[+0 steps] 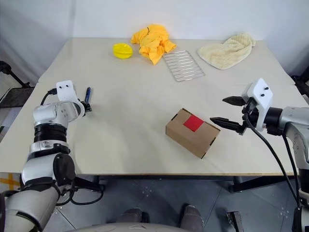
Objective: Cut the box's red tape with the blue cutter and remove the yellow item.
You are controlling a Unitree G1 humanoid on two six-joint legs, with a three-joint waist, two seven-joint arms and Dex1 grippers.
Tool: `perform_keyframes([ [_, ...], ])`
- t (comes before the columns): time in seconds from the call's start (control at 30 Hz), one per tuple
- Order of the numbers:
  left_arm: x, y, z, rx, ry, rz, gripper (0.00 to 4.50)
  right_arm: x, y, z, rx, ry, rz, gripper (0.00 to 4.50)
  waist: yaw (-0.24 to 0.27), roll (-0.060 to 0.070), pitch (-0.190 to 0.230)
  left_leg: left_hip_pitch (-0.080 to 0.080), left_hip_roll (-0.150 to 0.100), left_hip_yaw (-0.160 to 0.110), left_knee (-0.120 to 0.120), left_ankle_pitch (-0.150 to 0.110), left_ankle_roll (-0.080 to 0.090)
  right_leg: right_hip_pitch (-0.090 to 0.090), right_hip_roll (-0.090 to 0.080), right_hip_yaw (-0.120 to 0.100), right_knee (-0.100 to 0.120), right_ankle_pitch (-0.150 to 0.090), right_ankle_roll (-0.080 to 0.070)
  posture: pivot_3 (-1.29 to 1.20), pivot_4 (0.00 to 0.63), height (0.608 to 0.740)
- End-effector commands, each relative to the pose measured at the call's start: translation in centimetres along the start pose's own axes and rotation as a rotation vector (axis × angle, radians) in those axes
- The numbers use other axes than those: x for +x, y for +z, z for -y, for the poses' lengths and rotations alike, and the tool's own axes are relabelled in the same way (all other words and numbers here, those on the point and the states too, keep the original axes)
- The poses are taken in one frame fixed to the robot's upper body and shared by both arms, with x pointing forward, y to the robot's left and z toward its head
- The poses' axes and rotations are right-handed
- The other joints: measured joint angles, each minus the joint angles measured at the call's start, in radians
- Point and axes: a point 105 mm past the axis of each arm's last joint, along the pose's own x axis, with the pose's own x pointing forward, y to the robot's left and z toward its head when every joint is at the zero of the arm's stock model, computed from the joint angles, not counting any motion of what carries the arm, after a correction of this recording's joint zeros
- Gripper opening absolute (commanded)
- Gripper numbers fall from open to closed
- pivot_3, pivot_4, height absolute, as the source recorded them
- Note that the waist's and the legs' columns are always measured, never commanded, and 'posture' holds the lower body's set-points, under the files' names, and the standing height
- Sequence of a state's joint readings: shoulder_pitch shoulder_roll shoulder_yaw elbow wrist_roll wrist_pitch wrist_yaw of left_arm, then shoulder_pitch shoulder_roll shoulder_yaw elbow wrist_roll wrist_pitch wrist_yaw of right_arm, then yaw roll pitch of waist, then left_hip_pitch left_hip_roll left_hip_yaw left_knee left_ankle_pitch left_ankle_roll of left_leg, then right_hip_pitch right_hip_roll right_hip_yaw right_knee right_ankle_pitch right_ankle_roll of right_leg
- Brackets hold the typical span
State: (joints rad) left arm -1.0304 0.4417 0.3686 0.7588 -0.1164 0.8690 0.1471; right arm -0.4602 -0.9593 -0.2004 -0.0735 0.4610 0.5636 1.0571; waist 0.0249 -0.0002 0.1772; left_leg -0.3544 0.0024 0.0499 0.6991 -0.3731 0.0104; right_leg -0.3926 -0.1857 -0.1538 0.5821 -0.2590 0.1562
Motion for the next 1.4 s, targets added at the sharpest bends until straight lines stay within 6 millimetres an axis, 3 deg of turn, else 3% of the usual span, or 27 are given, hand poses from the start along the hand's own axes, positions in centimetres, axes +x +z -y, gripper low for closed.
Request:
perform_keyframes([
  [0.03,0.9,-2.9,-0.2,0.014,-0.001,-0.102,1.39,-0.7,1.2,0.3,-0.046,-0.024,0.01,4.5,0.0,0.0,0.0,0.0,0.0,0.0,0.0,0.0,0.0,0.0,0.0,0.0,0.0,0.0,0.0,0.0,0.15,0.74],
  [0.3,1.1,-2.9,-0.1,0.031,-0.004,-0.101,1.39,-0.8,1.2,0.3,-0.045,-0.031,0.008,4.5,0.001,0.001,0.0,0.002,0.0,0.001,0.0,0.0,0.0,0.0,0.0,0.002,0.002,0.0,0.0,0.0,0.15,0.74],
  [0.4,1.1,-2.8,-0.1,0.038,-0.006,-0.1,0.8,-0.8,1.1,0.3,-0.043,-0.033,0.007,4.5,0.001,0.001,0.0,0.002,0.0,0.001,0.001,0.0,0.0,0.0,0.0,0.002,0.003,0.0,0.0,0.0,0.15,0.74],
  [0.77,0.9,-2.9,0.3,0.086,-0.044,-0.118,0.8,-0.8,1.0,0.2,-0.041,-0.039,0.006,4.5,0.001,0.001,-0.001,0.002,0.0,0.002,0.001,0.0,0.0,0.0,0.0,0.003,0.003,0.0,0.0,0.0,0.15,0.74],
  [0.9,-0.5,-3.9,3.5,0.28,-0.273,-0.134,0.8,-1.0,1.2,0.1,-0.04,-0.041,0.016,4.5,0.002,0.001,-0.001,0.002,0.0,0.002,0.0,0.0,0.0,0.0,0.0,0.003,0.002,0.0,0.0,0.0,0.15,0.74],
  [1.03,-2.0,-4.7,4.8,0.4,-0.42,-0.073,0.8,-0.9,1.6,-0.5,-0.064,-0.023,0.017,4.5,0.004,0.001,-0.001,0.002,0.0,0.002,0.0,0.0,0.0,0.0,0.0,0.003,0.002,0.0,0.0,0.0,0.15,0.74],
  [1.17,-4.9,-7.2,7.3,0.61,-0.701,-0.013,0.8,-0.4,2.9,-1.2,-0.071,-0.005,0.058,4.5,0.001,0.002,-0.001,0.002,0.0,0.002,0.0,0.0,-0.001,0.0,0.0,0.004,0.001,0.0,0.0,0.0,0.15,0.74],
  [1.3,-7.7,-10.1,8.1,0.742,-0.913,-0.005,0.8,0.1,3.7,-2.5,-0.083,0.039,0.082,4.5,0.004,0.002,-0.001,0.002,0.0,0.002,0.0,0.0,-0.001,0.0,0.0,0.004,0.001,0.0,0.0,0.0,0.15,0.74],
  [1.4,-9.2,-11.0,7.9,0.81,-1.013,0.006,0.8,0.6,4.3,-3.7,-0.09,0.08,0.095,4.5,0.003,0.002,-0.001,0.001,0.0,0.002,0.0,0.0,-0.001,0.0,0.0,0.003,0.001,0.0,0.0,0.0,0.15,0.74],
])
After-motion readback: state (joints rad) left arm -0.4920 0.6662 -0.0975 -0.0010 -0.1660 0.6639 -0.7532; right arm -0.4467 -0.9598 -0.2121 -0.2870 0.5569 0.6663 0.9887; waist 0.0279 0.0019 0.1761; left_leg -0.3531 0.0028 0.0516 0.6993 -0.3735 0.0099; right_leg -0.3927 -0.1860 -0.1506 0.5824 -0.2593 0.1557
